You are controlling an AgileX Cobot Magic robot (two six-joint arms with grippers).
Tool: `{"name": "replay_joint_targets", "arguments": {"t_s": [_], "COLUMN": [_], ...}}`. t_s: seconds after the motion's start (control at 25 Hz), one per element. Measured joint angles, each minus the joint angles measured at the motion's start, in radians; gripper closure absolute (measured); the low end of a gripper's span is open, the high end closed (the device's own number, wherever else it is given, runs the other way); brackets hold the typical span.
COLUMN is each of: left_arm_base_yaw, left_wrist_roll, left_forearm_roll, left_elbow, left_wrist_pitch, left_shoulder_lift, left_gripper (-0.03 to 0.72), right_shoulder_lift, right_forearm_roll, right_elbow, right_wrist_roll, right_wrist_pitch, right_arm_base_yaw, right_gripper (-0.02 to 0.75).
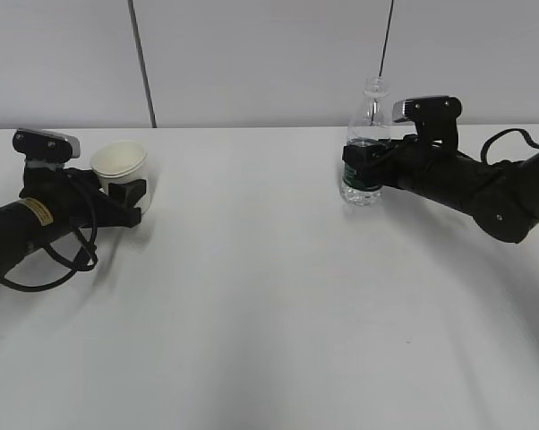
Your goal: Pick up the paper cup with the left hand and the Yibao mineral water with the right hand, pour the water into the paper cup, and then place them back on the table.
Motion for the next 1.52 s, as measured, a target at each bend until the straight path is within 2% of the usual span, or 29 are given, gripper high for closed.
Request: {"name": "replay_joint_targets", "arguments": {"t_s": [1.24,1.52], "left_arm_base_yaw": [0.000,0.000], "left_wrist_roll": [0.003,0.003], "left_forearm_roll": [-0.004,-0.004], "left_elbow": [0.000,0.000], "left_wrist_pitch": [-0.001,-0.001], "left_shoulder_lift": [0.000,0.000], "left_gripper": [0.255,0.240], "right_shoulder_lift": [0.041,0.041], "right_forearm_roll": [0.032,0.012], "right_elbow": [-0.008,-0.008], "right_wrist_roll": [-0.032,-0.035], "right_wrist_pitch": [-0.075,-0.078], "right_arm_base_yaw": [0.000,0.000], "right_gripper": [0.249,0.186]}}
